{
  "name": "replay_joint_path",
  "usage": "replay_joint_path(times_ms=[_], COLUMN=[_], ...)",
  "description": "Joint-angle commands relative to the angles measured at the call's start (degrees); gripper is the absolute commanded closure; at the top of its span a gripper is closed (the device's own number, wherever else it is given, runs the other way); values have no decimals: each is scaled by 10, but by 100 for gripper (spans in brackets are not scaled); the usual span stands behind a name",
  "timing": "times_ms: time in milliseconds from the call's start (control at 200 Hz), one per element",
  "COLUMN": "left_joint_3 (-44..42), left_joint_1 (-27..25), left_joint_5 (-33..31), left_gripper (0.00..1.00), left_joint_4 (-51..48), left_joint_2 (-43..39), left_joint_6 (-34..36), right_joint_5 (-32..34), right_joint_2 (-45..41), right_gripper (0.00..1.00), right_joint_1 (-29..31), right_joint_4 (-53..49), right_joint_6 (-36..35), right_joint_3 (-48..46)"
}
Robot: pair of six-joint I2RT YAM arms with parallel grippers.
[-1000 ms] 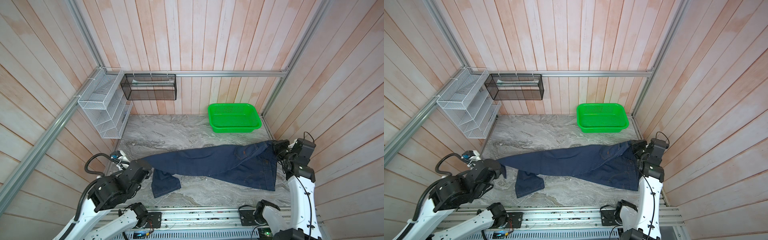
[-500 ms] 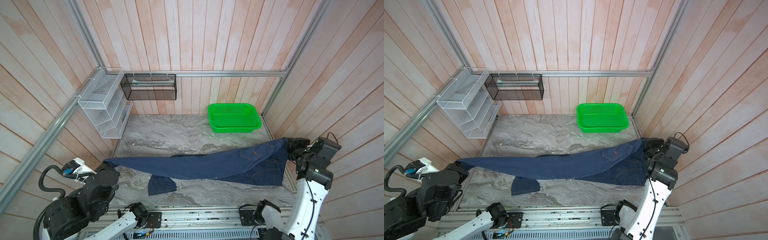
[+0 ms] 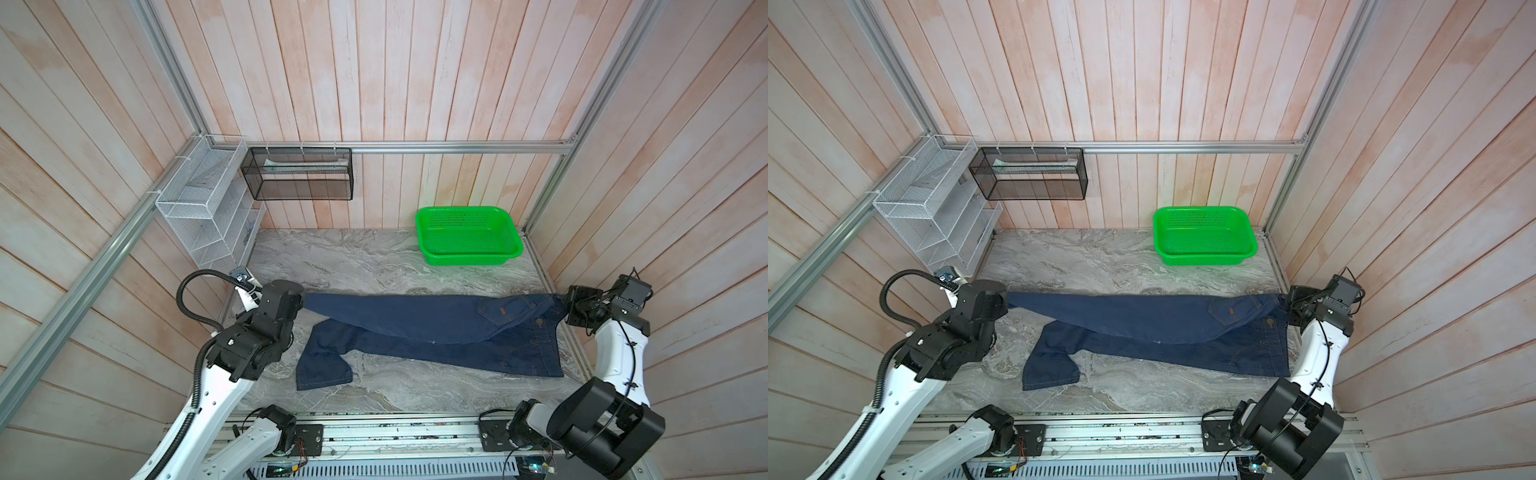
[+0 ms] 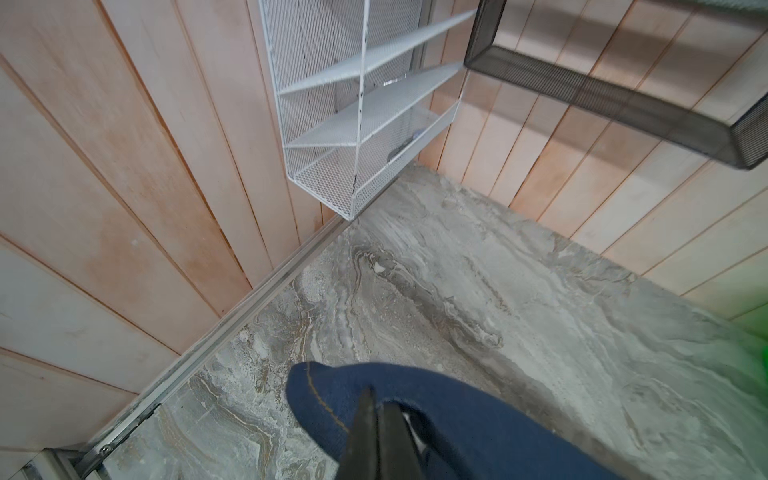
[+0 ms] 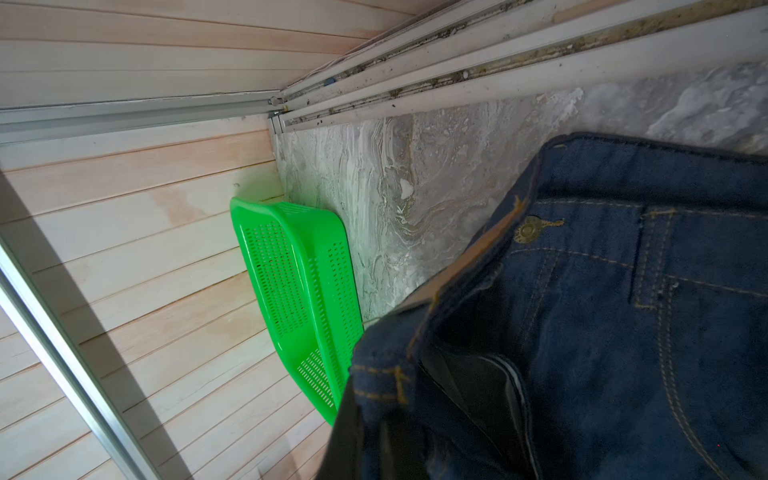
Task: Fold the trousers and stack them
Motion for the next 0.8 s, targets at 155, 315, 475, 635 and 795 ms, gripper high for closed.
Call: replay_joint_path(times_ms=[155, 315, 475, 635, 795], left_joint_3=[7, 35, 14, 12, 52], left_joint_1=[119, 139, 166, 190, 191], left_joint_5=[218, 236, 227, 217, 178], left_gripper=[100, 100, 100, 100, 100], left_joint_4=[176, 176, 116, 24, -47], left_joint_2=[105, 136, 41, -72, -136], left_joint_6=[113, 129, 100, 52, 45], right_joint_5=[35, 11, 1, 34, 34], right_joint_2=[65, 88, 8, -108, -226], right_gripper=[100, 100, 100, 100, 100], right_joint_1=[27, 38, 26, 0, -7], right_joint_4=[58, 54, 24, -84, -123], right_joint_6=[-7, -25, -48, -71, -52], right_joint_3=[25, 43, 4, -10, -55])
